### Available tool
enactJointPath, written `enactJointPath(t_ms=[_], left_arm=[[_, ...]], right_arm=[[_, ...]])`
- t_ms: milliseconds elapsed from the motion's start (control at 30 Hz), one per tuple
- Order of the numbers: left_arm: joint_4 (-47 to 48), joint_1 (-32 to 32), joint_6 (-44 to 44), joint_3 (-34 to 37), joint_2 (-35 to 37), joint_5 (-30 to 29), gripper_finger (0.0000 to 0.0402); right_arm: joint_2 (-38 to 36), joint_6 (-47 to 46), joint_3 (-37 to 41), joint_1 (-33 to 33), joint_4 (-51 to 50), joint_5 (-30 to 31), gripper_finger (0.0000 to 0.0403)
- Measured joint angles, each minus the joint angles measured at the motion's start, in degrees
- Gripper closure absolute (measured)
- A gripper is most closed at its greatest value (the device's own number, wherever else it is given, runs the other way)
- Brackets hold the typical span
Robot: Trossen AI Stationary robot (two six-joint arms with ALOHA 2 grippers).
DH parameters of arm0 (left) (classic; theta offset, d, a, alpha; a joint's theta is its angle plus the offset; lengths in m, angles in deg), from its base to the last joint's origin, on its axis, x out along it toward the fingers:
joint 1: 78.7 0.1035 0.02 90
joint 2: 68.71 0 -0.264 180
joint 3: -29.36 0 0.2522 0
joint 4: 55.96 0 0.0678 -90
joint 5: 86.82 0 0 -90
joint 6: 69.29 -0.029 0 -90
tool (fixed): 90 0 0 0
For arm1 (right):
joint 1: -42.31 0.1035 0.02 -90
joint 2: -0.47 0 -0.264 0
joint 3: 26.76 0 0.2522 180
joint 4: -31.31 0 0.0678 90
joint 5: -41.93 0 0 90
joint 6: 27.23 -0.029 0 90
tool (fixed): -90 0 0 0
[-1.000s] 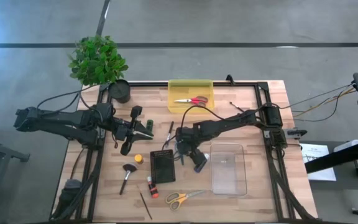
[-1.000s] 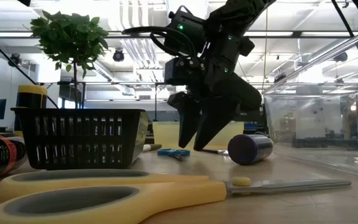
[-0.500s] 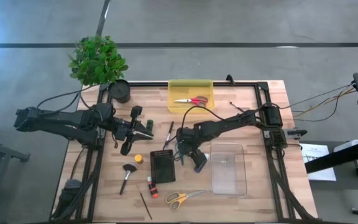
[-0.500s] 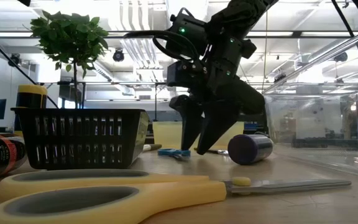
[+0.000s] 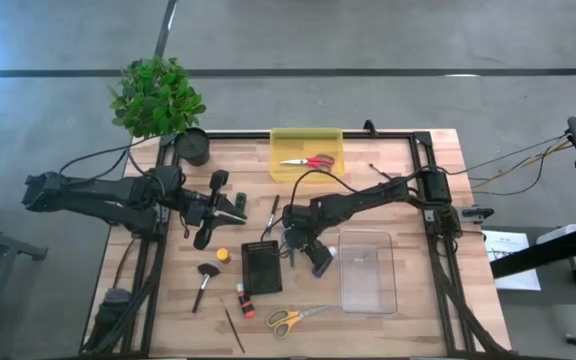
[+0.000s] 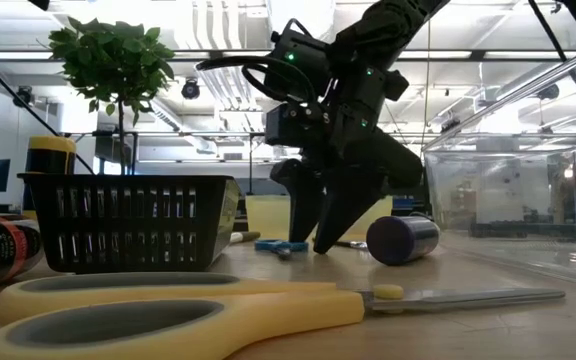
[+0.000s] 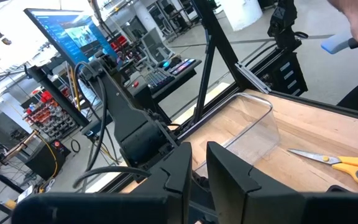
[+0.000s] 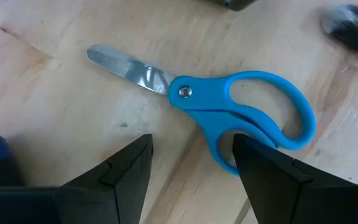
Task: Pick & Place Paint Supplies
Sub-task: Put the blue scissors into the yellow bin
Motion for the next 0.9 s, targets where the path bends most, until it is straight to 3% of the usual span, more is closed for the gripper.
enactJointPath(t_ms=[400,533,767,900], left_arm=[[0.09,0.00,0.13,0.00,0.00,0.00,0.0344],[0.29,0.00,0.13,0.00,0.00,0.00,0.0344],[0.46,0.00,0.09,0.00,0.00,0.00,0.0344],[0.46,0.00,-0.05,0.00,0.00,0.00,0.0344]], right_arm=[[0.86,0.49,-3.83,-0.85,-3.75,0.31,0.0191],[1.31,-0.07,-4.28,-0.92,-3.89,0.58,0.0244],[1.28,-1.17,-3.99,-0.98,-3.99,1.16,0.0378],[1.27,-1.75,-4.13,-0.96,-5.28,2.35,0.0389]])
